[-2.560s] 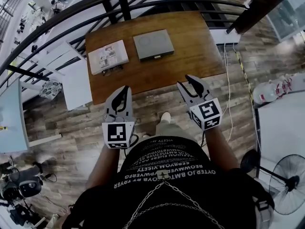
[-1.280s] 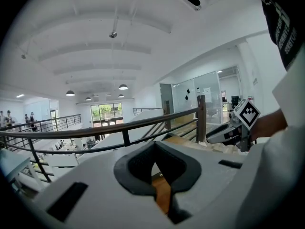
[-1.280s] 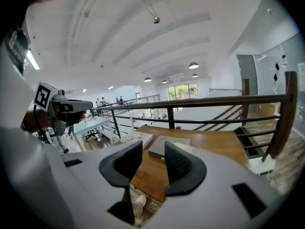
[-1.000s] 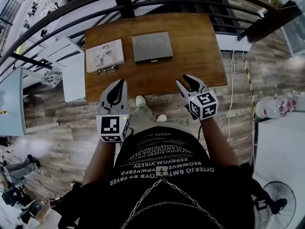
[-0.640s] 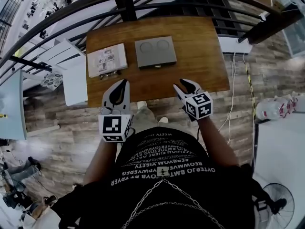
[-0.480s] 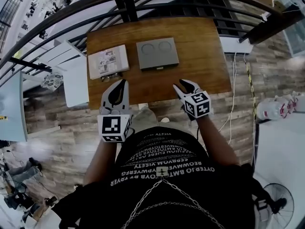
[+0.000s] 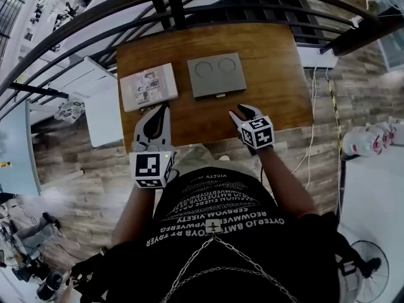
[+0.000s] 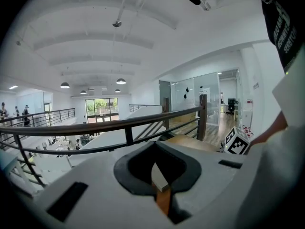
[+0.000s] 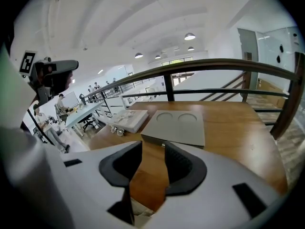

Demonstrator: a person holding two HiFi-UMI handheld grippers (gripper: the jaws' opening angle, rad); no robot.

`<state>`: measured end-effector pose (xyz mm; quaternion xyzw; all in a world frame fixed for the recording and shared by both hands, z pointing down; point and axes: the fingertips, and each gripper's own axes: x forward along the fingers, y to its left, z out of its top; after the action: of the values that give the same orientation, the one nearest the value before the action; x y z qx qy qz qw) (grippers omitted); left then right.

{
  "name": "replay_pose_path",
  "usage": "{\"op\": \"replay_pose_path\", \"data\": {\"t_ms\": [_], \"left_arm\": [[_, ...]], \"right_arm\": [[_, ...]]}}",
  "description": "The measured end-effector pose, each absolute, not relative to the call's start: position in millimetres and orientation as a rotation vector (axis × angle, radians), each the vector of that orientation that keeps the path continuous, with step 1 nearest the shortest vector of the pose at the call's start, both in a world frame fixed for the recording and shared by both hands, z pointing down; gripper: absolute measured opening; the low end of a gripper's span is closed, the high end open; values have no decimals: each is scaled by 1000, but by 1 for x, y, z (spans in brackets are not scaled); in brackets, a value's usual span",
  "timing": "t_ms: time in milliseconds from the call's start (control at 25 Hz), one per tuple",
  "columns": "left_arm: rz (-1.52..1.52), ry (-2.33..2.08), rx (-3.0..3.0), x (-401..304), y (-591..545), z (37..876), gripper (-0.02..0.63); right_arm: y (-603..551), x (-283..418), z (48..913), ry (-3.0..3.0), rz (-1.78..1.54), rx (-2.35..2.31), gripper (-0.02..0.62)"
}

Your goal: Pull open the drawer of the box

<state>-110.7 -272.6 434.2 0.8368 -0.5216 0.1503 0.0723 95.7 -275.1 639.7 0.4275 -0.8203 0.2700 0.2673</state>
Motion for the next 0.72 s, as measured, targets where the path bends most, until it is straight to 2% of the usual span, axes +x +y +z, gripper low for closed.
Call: {"op": "replay_pose_path", "data": {"t_ms": [720], "left_arm": [[473,-1540,2540,-145,-342,440,6]], "right_arm": [[-329,69,736,-1991,849,1132,164]]}}
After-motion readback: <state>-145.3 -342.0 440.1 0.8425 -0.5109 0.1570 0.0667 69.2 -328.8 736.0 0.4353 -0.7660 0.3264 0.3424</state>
